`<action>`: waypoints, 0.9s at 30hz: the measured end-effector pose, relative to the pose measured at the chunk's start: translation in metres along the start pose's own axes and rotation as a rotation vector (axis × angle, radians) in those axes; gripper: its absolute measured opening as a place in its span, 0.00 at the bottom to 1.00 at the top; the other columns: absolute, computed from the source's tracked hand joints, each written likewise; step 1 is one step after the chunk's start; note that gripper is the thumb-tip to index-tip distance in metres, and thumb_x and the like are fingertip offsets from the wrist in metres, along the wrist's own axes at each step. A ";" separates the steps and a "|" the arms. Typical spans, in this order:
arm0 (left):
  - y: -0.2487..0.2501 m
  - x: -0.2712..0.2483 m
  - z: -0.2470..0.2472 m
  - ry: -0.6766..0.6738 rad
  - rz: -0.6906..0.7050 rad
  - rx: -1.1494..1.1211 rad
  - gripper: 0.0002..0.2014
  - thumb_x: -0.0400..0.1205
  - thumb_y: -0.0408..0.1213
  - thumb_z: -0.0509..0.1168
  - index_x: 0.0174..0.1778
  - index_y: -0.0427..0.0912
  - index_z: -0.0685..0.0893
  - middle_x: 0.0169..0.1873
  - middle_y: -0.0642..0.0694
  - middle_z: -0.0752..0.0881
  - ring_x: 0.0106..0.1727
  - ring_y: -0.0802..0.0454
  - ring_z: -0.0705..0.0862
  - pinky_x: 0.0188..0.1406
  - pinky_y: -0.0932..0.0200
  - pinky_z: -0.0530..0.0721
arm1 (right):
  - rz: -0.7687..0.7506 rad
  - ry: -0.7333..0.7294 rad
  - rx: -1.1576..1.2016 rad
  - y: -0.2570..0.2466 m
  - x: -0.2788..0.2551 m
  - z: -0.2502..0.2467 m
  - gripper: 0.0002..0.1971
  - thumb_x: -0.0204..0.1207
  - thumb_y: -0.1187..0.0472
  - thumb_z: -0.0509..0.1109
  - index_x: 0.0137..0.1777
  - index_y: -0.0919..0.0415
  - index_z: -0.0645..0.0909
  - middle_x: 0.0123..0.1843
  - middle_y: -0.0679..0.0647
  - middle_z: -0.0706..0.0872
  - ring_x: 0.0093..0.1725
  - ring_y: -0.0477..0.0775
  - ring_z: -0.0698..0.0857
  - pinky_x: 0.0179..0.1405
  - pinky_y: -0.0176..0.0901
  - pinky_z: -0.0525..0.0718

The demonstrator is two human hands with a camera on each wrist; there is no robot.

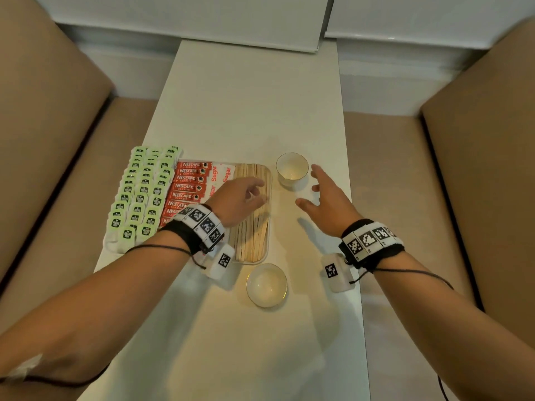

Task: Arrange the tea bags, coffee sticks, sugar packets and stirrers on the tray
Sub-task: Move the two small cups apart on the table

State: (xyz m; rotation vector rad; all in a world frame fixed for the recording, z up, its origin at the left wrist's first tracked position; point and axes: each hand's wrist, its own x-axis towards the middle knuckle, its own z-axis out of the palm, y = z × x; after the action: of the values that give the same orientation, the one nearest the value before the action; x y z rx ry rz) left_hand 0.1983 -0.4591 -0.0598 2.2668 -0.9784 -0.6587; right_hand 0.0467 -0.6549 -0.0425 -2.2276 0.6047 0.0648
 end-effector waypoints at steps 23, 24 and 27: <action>-0.001 -0.171 0.075 -0.084 -0.057 -0.211 0.37 0.77 0.38 0.78 0.81 0.50 0.69 0.67 0.48 0.79 0.56 0.57 0.83 0.58 0.56 0.86 | -0.021 -0.236 0.089 0.010 -0.153 0.092 0.37 0.77 0.55 0.79 0.83 0.46 0.66 0.72 0.47 0.83 0.71 0.47 0.80 0.73 0.51 0.80; -0.001 -0.170 0.075 -0.083 -0.054 -0.201 0.36 0.77 0.38 0.78 0.81 0.50 0.70 0.67 0.48 0.79 0.57 0.56 0.83 0.59 0.56 0.86 | -0.024 -0.228 0.083 0.011 -0.151 0.091 0.37 0.77 0.55 0.79 0.83 0.46 0.66 0.72 0.47 0.83 0.71 0.48 0.81 0.73 0.53 0.80; 0.002 -0.163 0.072 -0.075 -0.032 -0.189 0.36 0.78 0.37 0.77 0.80 0.48 0.70 0.67 0.47 0.79 0.57 0.54 0.83 0.59 0.54 0.86 | -0.021 -0.208 0.083 0.009 -0.145 0.086 0.37 0.77 0.58 0.79 0.84 0.48 0.66 0.73 0.50 0.83 0.71 0.51 0.81 0.75 0.54 0.79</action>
State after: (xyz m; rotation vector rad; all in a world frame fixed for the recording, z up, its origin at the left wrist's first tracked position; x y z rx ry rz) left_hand 0.0523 -0.3580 -0.0763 2.1091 -0.8770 -0.8205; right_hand -0.0723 -0.5394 -0.0720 -2.1134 0.4613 0.2533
